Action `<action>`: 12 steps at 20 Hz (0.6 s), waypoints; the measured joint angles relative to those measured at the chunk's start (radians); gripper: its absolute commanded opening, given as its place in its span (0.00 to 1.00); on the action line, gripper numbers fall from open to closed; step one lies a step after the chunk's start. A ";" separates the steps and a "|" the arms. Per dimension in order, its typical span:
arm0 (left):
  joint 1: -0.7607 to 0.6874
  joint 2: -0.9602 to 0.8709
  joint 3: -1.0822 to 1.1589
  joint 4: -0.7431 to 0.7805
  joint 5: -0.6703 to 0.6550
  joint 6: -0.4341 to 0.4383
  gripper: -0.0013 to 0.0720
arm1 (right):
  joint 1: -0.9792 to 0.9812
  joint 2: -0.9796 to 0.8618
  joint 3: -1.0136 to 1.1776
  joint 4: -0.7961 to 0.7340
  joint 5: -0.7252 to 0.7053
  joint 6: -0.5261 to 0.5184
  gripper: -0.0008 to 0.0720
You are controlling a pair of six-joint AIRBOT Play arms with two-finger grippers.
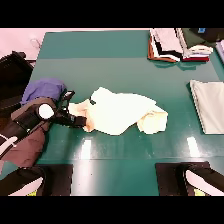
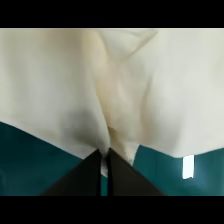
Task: Fold the shirts.
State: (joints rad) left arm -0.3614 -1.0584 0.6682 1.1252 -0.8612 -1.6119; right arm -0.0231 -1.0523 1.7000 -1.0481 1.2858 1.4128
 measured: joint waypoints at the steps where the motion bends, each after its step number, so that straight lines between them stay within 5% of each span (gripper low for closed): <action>1: -0.004 -0.001 0.003 0.026 0.006 -0.016 0.05 | -0.020 0.019 -0.042 -0.001 0.002 0.000 0.04; 4: -0.008 -0.002 0.064 0.128 -0.003 -0.053 0.05 | -0.111 0.078 -0.204 -0.001 0.050 -0.003 0.07; 6: -0.010 -0.002 0.137 0.202 -0.023 -0.067 0.05 | -0.190 0.113 -0.359 -0.003 0.091 -0.021 0.67; 12: -0.011 -0.002 0.285 0.315 -0.043 -0.080 0.05 | -0.288 0.133 -0.848 0.004 0.064 -0.080 0.68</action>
State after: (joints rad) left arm -0.3725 -1.0607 0.9527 1.4403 -0.9039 -1.6924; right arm -0.3111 -0.9192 0.8520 -1.0439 1.3495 1.3327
